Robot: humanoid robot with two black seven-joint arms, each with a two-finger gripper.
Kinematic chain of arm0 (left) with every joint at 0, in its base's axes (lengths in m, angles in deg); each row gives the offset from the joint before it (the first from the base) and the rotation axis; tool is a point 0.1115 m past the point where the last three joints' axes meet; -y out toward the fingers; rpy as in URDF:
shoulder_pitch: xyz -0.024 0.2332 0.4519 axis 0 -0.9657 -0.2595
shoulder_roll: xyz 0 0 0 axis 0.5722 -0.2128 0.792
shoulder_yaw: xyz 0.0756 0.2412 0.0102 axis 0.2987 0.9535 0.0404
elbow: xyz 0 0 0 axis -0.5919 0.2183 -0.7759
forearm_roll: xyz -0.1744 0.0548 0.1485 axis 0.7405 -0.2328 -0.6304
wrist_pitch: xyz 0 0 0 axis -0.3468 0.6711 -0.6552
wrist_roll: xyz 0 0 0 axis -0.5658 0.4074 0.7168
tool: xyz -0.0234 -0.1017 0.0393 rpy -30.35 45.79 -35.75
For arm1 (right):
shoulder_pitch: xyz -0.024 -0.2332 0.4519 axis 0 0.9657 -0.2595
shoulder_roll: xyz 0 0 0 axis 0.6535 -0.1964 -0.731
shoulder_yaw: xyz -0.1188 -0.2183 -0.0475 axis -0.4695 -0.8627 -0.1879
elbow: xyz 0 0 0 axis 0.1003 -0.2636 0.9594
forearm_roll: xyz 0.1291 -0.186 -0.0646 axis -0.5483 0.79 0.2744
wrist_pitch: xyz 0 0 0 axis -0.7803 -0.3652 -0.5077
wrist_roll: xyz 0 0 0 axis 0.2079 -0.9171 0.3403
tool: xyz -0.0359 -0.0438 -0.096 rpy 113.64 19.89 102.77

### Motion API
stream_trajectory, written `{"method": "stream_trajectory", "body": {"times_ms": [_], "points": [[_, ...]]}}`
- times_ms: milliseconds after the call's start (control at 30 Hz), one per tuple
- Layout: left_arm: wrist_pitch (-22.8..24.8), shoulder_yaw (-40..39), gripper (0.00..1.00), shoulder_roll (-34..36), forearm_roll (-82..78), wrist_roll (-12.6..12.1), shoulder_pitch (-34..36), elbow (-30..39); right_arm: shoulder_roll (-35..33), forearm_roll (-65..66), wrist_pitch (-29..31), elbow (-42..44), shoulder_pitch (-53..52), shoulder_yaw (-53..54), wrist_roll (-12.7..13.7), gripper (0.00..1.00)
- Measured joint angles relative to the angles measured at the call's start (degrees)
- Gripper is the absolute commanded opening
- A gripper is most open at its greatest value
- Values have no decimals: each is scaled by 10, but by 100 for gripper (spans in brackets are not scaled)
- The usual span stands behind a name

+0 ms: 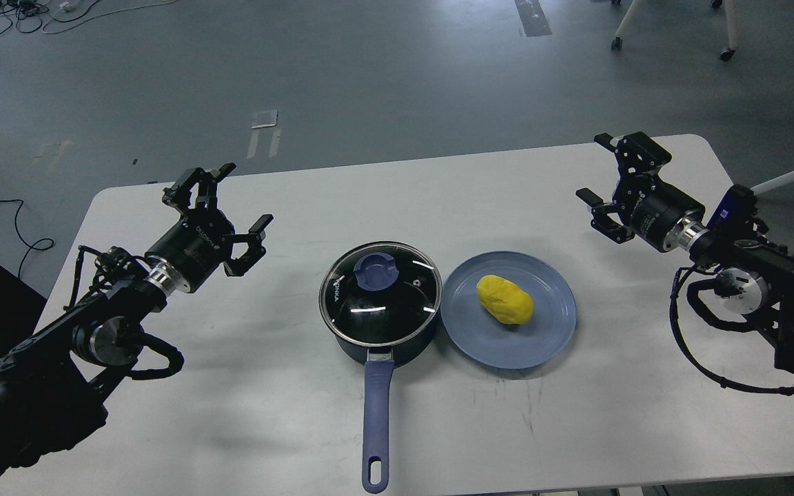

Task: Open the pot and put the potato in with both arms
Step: 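Raise the left gripper and swing it over toward the pot lid, then lower the left gripper onto the blue lid knob and grasp it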

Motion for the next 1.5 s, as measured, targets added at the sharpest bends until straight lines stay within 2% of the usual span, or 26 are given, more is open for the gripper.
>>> {"method": "stream_trajectory", "body": {"times_ms": [300,533,633,733,800,933,1000,1133,1300,1500], "points": [[0,-12,98,3,0,-4,-2,0,-3,0,0,1,0,0,0,100],[0,-8,98,13,-1,-5,93,1,-3,0,0,0,-2,0,0,100],[0,-3,98,16,-13,-16,134,3,-1,0,0,0,-4,0,0,100],[0,-2,98,16,-45,-17,158,12,0,0,0,0,-5,0,0,100],[0,-7,98,24,-98,-4,177,42,0,0,0,0,-7,0,0,100],[0,-13,98,59,-200,46,196,118,-3,0,0,0,-9,0,0,100],[0,-14,98,79,-263,61,211,172,-4,0,0,0,-9,0,0,100],[0,-14,98,112,-409,65,222,269,-4,0,0,0,-9,0,0,100],[0,-15,98,144,-677,73,223,385,-2,0,0,0,-9,0,0,100],[0,2,98,135,-844,83,216,423,0,0,0,0,-9,0,0,100]]}}
